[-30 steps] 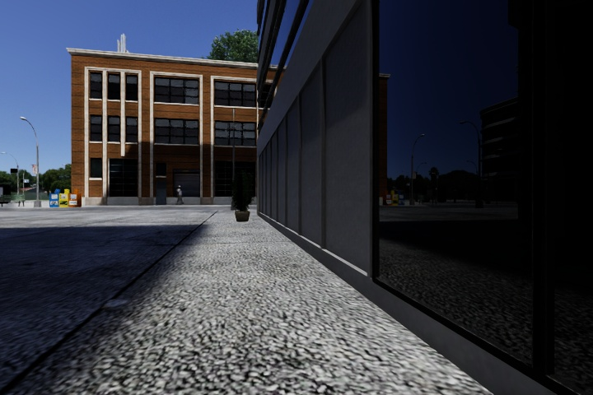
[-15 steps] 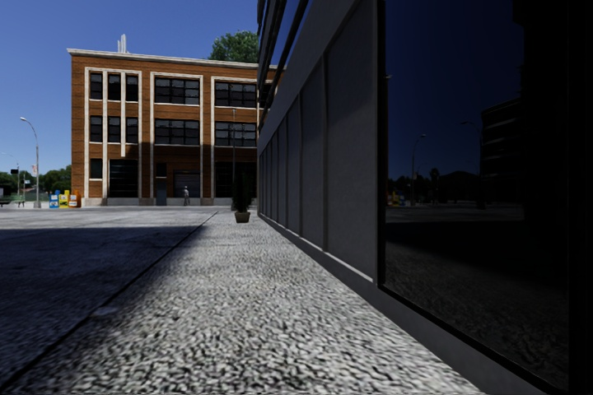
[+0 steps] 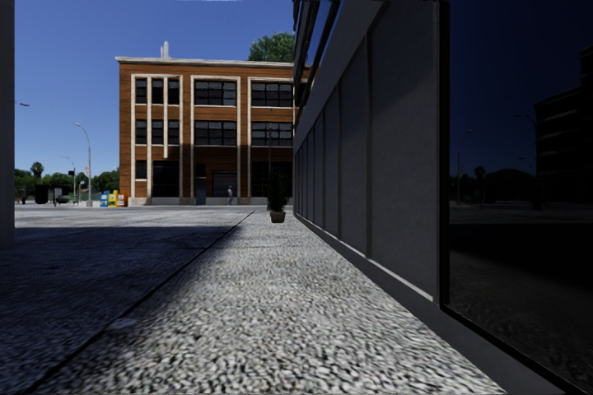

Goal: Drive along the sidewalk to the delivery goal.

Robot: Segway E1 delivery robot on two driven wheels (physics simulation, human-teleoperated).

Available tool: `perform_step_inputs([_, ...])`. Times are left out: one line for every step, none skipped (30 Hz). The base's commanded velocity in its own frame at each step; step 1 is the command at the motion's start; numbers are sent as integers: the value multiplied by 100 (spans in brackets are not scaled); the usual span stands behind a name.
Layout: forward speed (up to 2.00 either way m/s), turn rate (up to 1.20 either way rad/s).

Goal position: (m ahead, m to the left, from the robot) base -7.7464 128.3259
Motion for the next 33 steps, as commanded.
perform_step_inputs([73, 46])
perform_step_inputs([73, 46])
perform_step_inputs([73, 46])
perform_step_inputs([73, 46])
perform_step_inputs([73, 46])
perform_step_inputs([73, 46])
perform_step_inputs([73, 46])
perform_step_inputs([74, 45])
perform_step_inputs([74, 45])
perform_step_inputs([74, 40])
perform_step_inputs([74, 39])
perform_step_inputs([75, 38])
perform_step_inputs([75, 38])
perform_step_inputs([76, 38])
perform_step_inputs([79, 38])
perform_step_inputs([84, 36])
perform_step_inputs([84, 36])
perform_step_inputs([86, 0])
perform_step_inputs([87, 0])
perform_step_inputs([87, 0])
perform_step_inputs([87, 0])
perform_step_inputs([87, 0])
perform_step_inputs([87, 0])
perform_step_inputs([87, 0])
perform_step_inputs([87, 0])
perform_step_inputs([87, 0])
perform_step_inputs([91, 0])
perform_step_inputs([91, 0])
perform_step_inputs([107, 0])
perform_step_inputs([123, 0])
perform_step_inputs([136, 0])
perform_step_inputs([136, 0])
perform_step_inputs([141, 0])
